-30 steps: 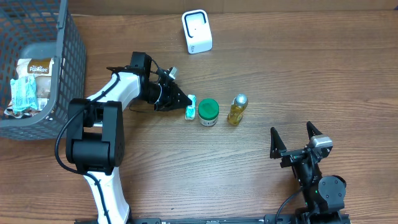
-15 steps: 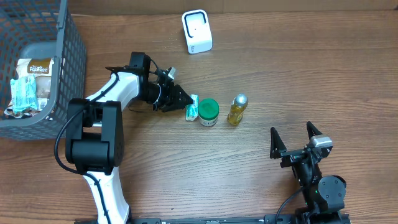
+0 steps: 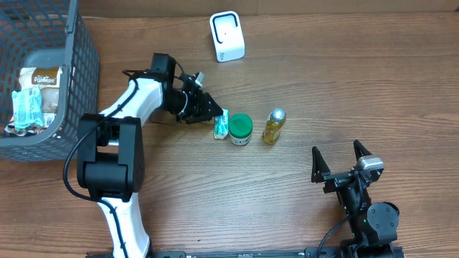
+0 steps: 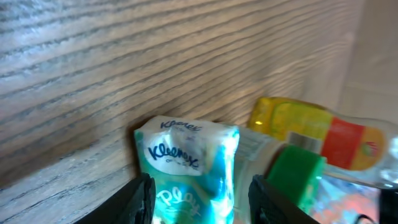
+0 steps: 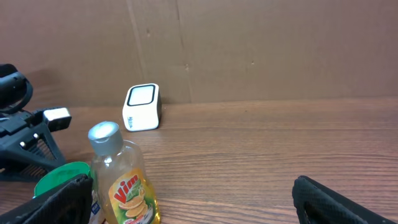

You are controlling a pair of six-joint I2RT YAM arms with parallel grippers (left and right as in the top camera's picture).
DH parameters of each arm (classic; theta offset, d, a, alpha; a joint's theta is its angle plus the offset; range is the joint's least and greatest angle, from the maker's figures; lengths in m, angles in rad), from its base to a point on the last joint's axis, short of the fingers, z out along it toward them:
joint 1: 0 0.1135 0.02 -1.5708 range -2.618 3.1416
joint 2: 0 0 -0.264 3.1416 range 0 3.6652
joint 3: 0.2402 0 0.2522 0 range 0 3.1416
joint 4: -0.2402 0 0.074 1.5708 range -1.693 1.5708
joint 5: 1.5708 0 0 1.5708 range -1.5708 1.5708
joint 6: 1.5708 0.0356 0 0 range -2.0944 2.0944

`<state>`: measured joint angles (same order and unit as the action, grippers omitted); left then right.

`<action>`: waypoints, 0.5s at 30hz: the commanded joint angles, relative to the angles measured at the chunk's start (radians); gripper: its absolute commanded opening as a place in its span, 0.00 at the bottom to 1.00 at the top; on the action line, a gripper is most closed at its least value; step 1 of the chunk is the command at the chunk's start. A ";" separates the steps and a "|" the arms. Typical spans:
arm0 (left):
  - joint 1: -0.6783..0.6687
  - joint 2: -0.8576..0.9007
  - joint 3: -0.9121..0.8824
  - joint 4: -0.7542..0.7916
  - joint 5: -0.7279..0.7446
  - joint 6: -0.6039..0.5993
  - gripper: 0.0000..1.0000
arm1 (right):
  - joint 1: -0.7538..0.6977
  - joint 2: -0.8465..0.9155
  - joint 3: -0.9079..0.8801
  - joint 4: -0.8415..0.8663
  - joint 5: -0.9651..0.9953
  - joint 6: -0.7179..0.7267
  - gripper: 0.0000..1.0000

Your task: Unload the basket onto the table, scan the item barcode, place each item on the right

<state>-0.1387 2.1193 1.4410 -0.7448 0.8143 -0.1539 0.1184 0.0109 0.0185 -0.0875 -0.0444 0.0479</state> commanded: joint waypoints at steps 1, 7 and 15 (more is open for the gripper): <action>-0.045 0.000 0.014 -0.006 -0.065 0.019 0.50 | -0.003 -0.008 -0.011 0.006 0.005 -0.008 1.00; -0.087 0.000 0.014 -0.011 -0.150 0.003 0.33 | -0.003 -0.008 -0.011 0.006 0.005 -0.008 1.00; -0.080 0.000 0.014 -0.045 -0.262 -0.013 0.04 | -0.003 -0.008 -0.011 0.006 0.005 -0.008 1.00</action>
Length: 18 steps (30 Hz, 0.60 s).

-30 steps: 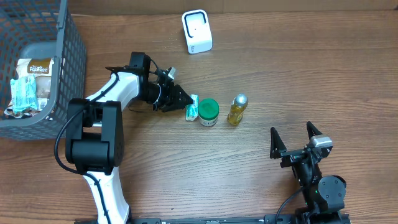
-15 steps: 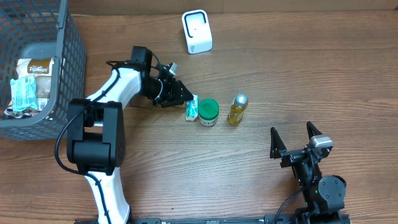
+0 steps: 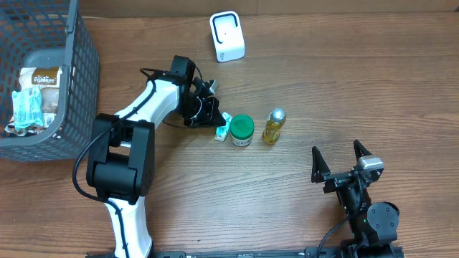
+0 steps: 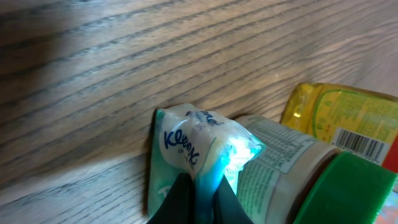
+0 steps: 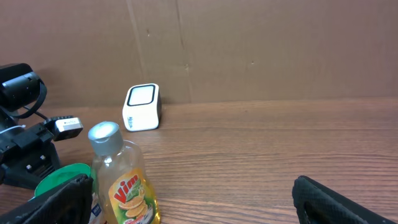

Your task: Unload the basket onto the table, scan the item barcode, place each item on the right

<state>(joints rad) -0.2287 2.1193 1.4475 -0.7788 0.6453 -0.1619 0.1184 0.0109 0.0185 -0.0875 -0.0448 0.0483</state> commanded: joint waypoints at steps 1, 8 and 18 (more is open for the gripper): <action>0.016 0.000 0.008 -0.012 -0.079 -0.014 0.04 | -0.003 -0.008 -0.011 0.006 0.005 -0.008 1.00; 0.093 0.000 0.008 -0.011 0.293 -0.025 0.04 | -0.003 -0.008 -0.011 0.006 0.005 -0.008 1.00; 0.056 0.000 0.000 -0.046 0.152 -0.028 0.08 | -0.003 -0.008 -0.011 0.006 0.005 -0.008 1.00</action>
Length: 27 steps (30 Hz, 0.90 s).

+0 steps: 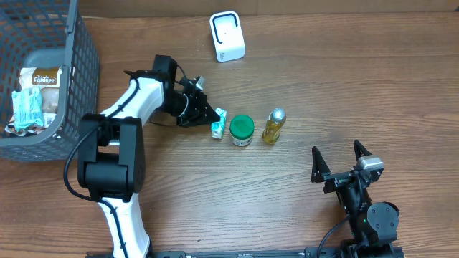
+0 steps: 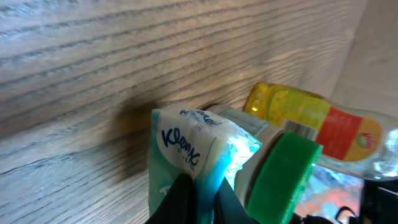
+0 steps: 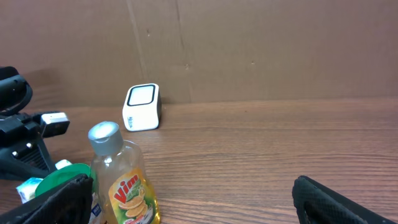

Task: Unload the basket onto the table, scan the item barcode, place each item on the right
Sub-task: 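Stand the Kleenex pack upright beside the jar and release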

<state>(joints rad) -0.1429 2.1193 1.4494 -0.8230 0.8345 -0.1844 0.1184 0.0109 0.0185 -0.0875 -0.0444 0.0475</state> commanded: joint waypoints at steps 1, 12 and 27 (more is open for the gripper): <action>-0.037 0.000 -0.002 -0.002 -0.038 -0.012 0.08 | -0.003 -0.008 -0.011 0.006 0.005 -0.008 1.00; -0.070 0.001 -0.002 0.008 -0.166 -0.093 0.33 | -0.003 -0.008 -0.011 0.006 0.005 -0.008 1.00; -0.014 -0.024 0.284 -0.166 -0.106 -0.054 0.47 | -0.003 -0.008 -0.011 0.006 0.005 -0.008 1.00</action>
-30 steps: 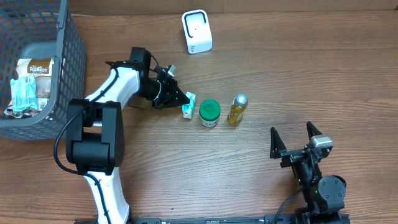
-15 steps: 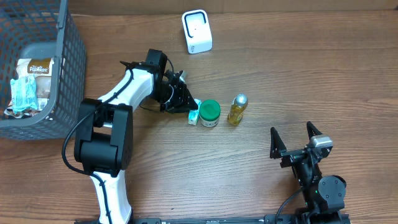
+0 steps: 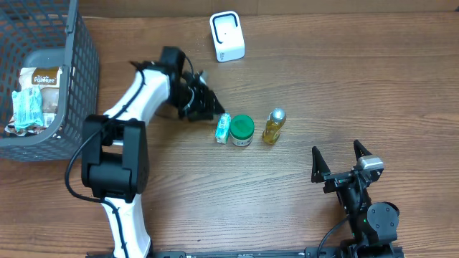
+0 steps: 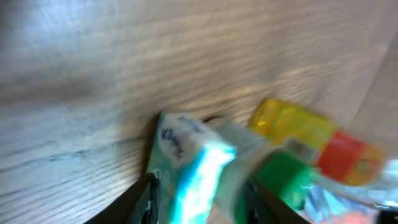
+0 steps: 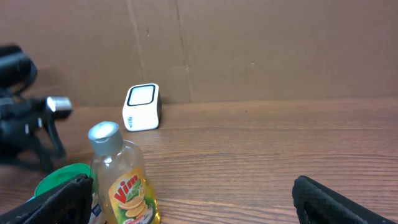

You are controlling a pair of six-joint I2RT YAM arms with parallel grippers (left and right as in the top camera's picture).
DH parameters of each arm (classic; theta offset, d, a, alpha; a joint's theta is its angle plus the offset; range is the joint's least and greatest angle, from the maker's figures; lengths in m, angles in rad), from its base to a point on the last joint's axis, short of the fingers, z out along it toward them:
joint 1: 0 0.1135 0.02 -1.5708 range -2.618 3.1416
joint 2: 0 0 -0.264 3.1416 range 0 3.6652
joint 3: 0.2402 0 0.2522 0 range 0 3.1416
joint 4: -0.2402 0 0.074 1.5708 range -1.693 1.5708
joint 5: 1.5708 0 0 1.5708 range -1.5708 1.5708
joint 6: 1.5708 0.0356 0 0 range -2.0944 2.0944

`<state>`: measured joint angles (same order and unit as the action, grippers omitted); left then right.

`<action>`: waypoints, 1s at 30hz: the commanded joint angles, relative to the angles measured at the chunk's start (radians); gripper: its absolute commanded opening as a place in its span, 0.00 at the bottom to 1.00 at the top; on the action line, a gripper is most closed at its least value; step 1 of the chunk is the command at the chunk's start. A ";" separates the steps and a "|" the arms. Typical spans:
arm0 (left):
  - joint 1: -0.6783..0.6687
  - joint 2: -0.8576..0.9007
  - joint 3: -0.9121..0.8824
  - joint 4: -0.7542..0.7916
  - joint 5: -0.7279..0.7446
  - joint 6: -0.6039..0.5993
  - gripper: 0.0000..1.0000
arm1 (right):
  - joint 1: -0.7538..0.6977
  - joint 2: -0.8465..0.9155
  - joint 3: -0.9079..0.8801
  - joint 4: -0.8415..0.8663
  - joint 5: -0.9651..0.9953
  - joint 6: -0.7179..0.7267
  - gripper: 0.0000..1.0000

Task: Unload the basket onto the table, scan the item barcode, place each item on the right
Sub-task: 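Stand the Kleenex pack upright beside the jar and release, then move the left gripper back into the grey basket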

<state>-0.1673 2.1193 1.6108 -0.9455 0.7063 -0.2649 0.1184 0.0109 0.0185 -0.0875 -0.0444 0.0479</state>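
Observation:
A teal and white Kleenex tissue pack (image 3: 223, 129) lies on the wooden table against a green-lidded jar (image 3: 242, 130). A yellow Vim bottle (image 3: 273, 126) stands right of the jar. The white scanner (image 3: 227, 36) stands at the back. My left gripper (image 3: 206, 109) is open just back-left of the pack. In the blurred left wrist view the pack (image 4: 186, 162) sits between the spread fingers of my left gripper (image 4: 198, 196), untouched as far as I can tell. My right gripper (image 3: 343, 159) stands open and empty at the front right. The right wrist view shows the Vim bottle (image 5: 124, 180) and the scanner (image 5: 142, 107).
A grey mesh basket (image 3: 68, 79) with several packaged goods stands at the far left. A brown cardboard wall (image 5: 261, 50) closes off the back of the table behind the scanner.
My left gripper was shut on the tissue pack and now stands open. The pack lies a little nearer the jar. The wrist has shifted toward the back. The right arm has not moved.
My left gripper was open around the tissue pack beside the jar. Then it was shut on the pack, and later still shut on it a little left of the jar. Now it is open and the pack rests against the jar.

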 commanded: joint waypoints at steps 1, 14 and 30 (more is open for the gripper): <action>0.010 -0.024 0.181 -0.084 0.019 0.044 0.48 | -0.003 -0.008 -0.011 0.006 0.005 -0.008 1.00; 0.148 -0.024 1.023 -0.236 -0.200 0.060 0.84 | -0.003 -0.008 -0.011 0.006 0.005 -0.008 1.00; 0.512 -0.011 1.141 -0.368 -0.915 0.146 1.00 | -0.003 -0.008 -0.011 0.006 0.005 -0.008 1.00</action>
<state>0.2974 2.0949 2.7811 -1.2743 -0.0555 -0.1696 0.1184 0.0109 0.0185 -0.0879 -0.0448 0.0479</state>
